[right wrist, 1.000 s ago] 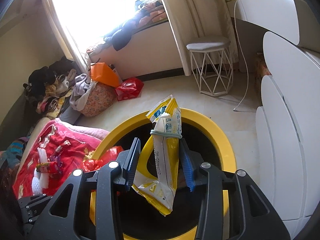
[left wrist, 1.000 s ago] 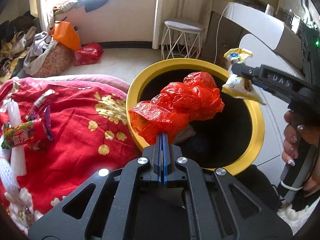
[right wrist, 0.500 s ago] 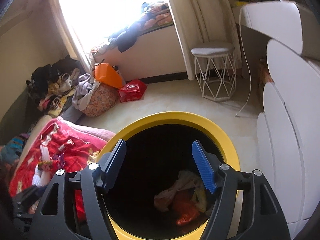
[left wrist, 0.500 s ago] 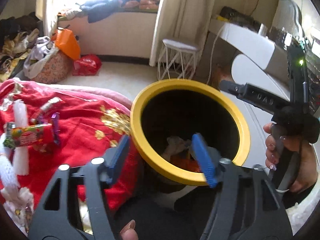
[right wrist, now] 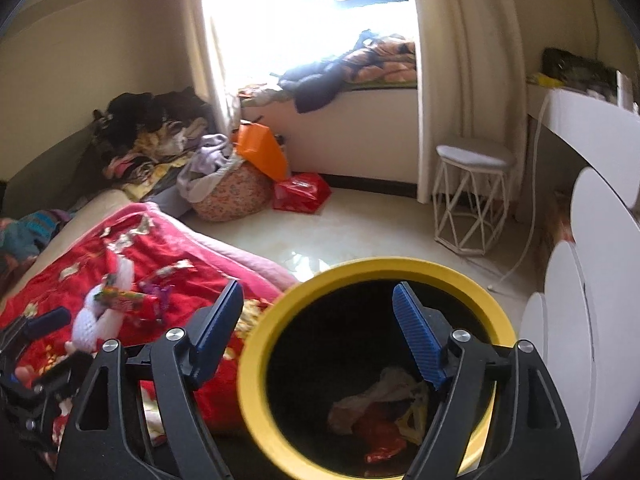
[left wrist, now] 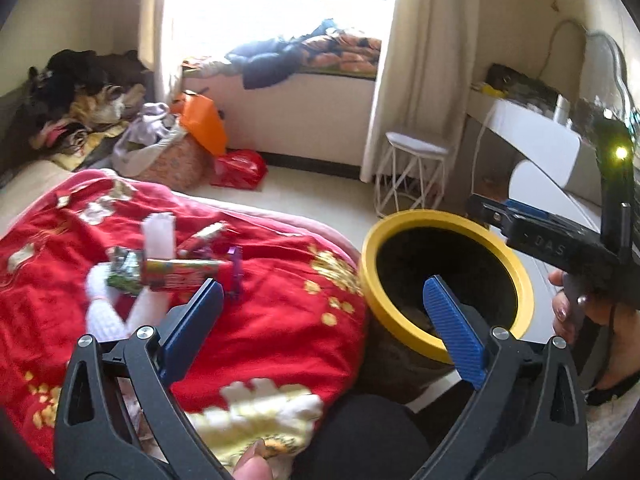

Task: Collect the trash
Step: 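Move both open tools back over the bedspread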

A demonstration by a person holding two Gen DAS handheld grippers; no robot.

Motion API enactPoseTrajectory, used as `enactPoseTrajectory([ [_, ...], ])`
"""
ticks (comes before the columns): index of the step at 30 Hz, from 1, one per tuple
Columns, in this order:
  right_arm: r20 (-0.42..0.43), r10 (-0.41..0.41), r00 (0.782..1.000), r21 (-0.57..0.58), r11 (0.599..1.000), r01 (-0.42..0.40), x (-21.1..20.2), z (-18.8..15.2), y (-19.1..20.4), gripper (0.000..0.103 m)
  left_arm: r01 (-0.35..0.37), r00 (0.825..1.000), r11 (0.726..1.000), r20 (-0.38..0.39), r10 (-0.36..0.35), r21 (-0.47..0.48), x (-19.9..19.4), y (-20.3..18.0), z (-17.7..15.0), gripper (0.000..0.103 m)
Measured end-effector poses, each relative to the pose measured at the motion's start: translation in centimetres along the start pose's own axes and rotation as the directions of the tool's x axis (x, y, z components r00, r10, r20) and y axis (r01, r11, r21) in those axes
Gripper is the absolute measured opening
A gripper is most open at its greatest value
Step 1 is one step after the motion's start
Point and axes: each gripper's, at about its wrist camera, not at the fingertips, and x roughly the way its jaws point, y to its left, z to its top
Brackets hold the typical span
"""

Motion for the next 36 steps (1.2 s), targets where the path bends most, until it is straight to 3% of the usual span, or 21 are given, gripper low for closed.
enactPoseTrajectory([
  [15, 0.036, 0.095, 0.995, -0.111, 0.990, -0.090, -1.9, 0.6, 6.0, 0.080, -0.053, 0.996, 0.995, 0.065, 0.058, -0.080, -3.7, 4.6, 0.0, 0.092],
  [36, 0.005, 0.212, 0.977, -0.278, 0.939, -0.203, -2.4, -0.3, 13.8, 0.080, -0.134, 0.985, 0.983, 0.094, 0.146, -0.126, -7.5, 10.3, -1.2, 0.092],
])
